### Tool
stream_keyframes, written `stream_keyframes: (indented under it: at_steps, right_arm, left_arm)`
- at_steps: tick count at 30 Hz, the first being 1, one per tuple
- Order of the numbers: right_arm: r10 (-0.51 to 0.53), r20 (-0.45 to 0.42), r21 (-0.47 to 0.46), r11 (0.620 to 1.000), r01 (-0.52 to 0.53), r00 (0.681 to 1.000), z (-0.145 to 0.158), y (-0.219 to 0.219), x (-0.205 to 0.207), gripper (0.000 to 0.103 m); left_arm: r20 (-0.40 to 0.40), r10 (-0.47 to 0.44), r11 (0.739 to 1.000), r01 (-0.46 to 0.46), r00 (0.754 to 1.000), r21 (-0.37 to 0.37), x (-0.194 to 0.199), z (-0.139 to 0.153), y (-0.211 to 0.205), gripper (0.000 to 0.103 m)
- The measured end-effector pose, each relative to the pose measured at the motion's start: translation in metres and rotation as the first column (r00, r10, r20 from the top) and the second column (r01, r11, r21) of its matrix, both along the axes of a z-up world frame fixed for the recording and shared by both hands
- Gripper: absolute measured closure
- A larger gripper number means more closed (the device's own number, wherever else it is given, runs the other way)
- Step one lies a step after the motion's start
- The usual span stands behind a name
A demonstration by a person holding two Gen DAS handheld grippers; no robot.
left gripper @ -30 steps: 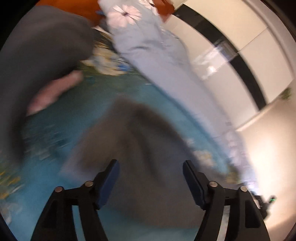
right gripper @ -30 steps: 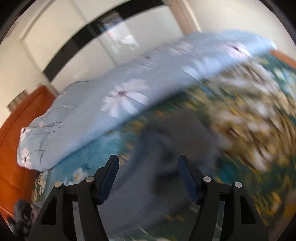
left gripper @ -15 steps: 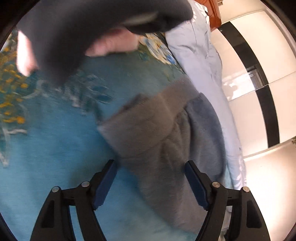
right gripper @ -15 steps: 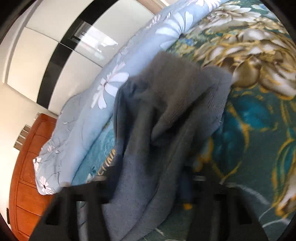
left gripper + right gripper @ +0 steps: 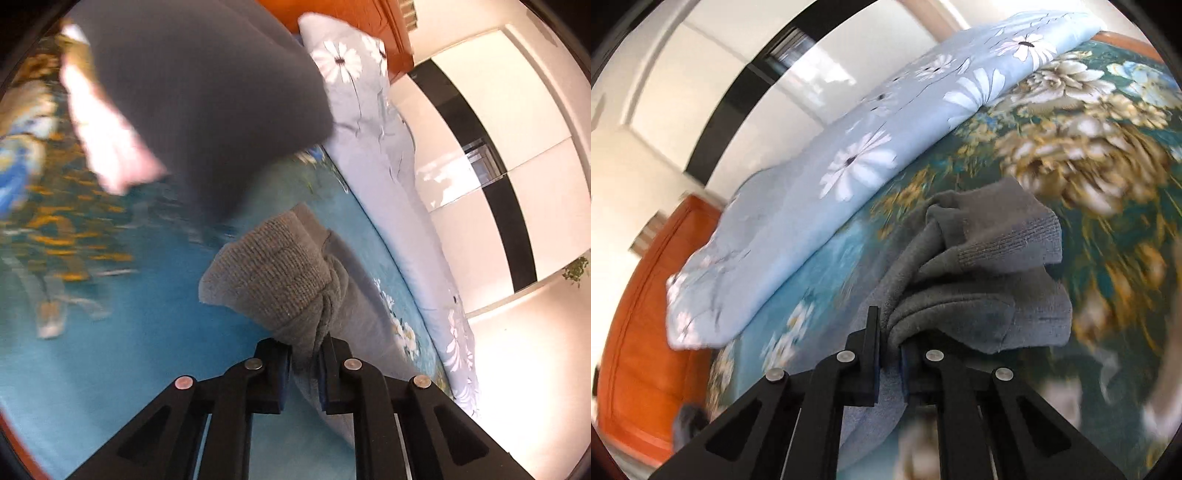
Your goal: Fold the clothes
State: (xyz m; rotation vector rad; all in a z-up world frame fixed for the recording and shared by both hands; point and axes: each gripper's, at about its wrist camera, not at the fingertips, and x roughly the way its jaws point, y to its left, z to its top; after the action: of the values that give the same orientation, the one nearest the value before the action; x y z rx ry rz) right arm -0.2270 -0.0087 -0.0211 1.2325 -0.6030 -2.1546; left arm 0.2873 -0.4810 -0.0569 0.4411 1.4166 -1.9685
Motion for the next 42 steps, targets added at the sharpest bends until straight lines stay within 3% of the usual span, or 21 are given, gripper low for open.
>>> stream_keyframes:
  at_steps: [6, 11, 14, 17, 18, 20, 23, 25, 31, 32, 33, 34, 39, 42]
  right_arm:
    - [0.136, 0.033, 0.03, 0.99, -0.137, 0.99, -0.024, 0.05, 0.087, 0.094]
    - [0.095, 0.121, 0.022, 0.995, -0.099, 0.988, -0.067, 0.074, 0.107, 0.091]
    - [0.071, 0.088, 0.03, 0.997, -0.073, 0.994, -0.055, 0.088, 0.119, 0.09]
    - [0.041, -0.018, 0.078, 0.996, -0.039, 0.999, -0.031, 0.102, 0.125, 0.073]
    - [0.025, -0.032, 0.079, 0.997, -0.022, 0.999, -0.026, 0.108, 0.122, 0.066]
    - [-0.031, -0.015, 0.053, 0.998, 0.032, 0.999, -0.027, 0.121, 0.111, 0.064]
    - [-0.085, 0.067, -0.022, 0.996, 0.087, 0.994, -0.043, 0.134, 0.093, 0.064]
    - [-0.1, 0.108, -0.076, 0.991, 0.108, 0.989, -0.053, 0.137, 0.083, 0.064]
    - [-0.154, 0.197, -0.199, 0.961, 0.193, 0.968, -0.073, 0.136, 0.061, 0.064]
    - [-0.156, 0.194, -0.199, 0.961, 0.194, 0.969, -0.072, 0.135, 0.06, 0.068]
    - [-0.158, 0.192, -0.2, 0.96, 0.196, 0.969, -0.071, 0.134, 0.058, 0.092]
    - [-0.162, 0.186, -0.199, 0.96, 0.198, 0.969, -0.07, 0.134, 0.057, 0.098]
    - [-0.225, 0.093, -0.155, 0.959, 0.237, 0.97, -0.048, 0.148, 0.063, 0.098]
    - [-0.227, 0.137, -0.106, 0.964, 0.242, 0.964, -0.061, 0.152, 0.056, 0.098]
  left_arm:
    - [0.02, 0.017, 0.999, -0.017, 1.0, 0.033, 0.101, -0.016, 0.02, 0.09]
    - [0.004, 0.02, 0.996, -0.02, 1.0, 0.086, 0.118, -0.041, 0.028, 0.09]
    - [-0.013, 0.013, 0.994, -0.012, 1.0, 0.106, 0.122, -0.041, 0.03, 0.086]
    - [-0.022, -0.01, 0.995, 0.012, 1.0, 0.103, 0.132, -0.035, 0.034, 0.083]
    - [-0.018, -0.01, 0.994, 0.012, 1.0, 0.105, 0.135, -0.033, 0.034, 0.079]
    - [-0.018, -0.001, 0.994, 0.002, 1.0, 0.109, 0.136, -0.027, 0.029, 0.075]
    - [0.01, 0.029, 0.996, -0.029, 1.0, 0.083, 0.142, -0.019, 0.032, 0.067]
    - [0.082, 0.066, 0.998, -0.066, 0.994, 0.008, 0.148, -0.006, 0.036, 0.063]
    - [0.089, 0.062, 0.992, -0.052, 0.994, -0.116, 0.149, 0.032, 0.049, 0.054]
    - [0.097, 0.054, 0.99, -0.041, 0.994, -0.136, 0.145, 0.037, 0.052, 0.053]
    - [0.105, 0.046, 0.988, -0.029, 0.993, -0.155, 0.14, 0.041, 0.054, 0.05]
    - [0.11, 0.024, 0.986, -0.006, 0.994, -0.165, 0.134, 0.044, 0.058, 0.049]
    - [0.101, -0.065, 0.987, 0.079, 0.993, -0.139, 0.109, 0.04, 0.066, 0.049]
    - [0.12, -0.086, 0.987, 0.101, 0.989, -0.124, 0.1, 0.033, 0.07, 0.049]
